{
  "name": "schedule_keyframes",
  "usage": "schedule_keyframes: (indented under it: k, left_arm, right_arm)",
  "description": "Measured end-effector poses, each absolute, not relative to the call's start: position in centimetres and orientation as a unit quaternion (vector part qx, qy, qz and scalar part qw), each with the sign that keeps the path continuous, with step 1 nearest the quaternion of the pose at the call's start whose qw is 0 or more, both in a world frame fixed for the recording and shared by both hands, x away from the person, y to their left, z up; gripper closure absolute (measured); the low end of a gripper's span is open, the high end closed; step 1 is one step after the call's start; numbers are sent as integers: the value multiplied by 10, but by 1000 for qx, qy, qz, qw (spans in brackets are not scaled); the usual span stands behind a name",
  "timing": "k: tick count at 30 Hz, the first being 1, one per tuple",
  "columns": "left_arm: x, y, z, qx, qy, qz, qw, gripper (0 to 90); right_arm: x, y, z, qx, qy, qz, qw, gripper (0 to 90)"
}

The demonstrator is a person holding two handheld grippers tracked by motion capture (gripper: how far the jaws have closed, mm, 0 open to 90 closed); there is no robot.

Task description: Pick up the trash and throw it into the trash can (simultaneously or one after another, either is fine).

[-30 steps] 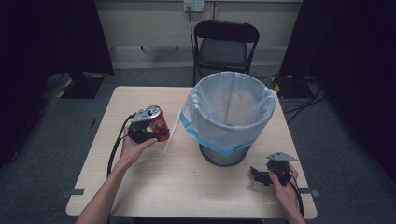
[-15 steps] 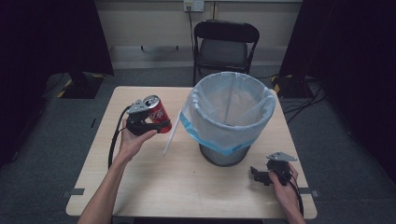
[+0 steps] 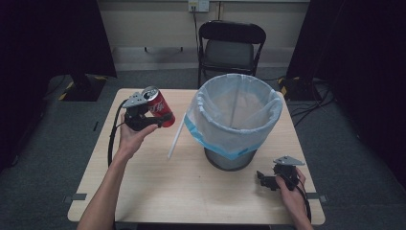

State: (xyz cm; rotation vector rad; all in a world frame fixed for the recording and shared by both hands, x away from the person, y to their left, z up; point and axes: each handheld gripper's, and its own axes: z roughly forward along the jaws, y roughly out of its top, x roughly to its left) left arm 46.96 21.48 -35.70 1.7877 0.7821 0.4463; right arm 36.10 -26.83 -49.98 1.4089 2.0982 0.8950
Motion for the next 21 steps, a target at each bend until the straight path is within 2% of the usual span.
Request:
schedule_keyframes:
  k: [21]
  left_arm:
    - [466, 211, -305, 714, 309, 217, 589, 353]
  right_arm:
    - [361, -268, -500, 512, 762, 325, 228, 95]
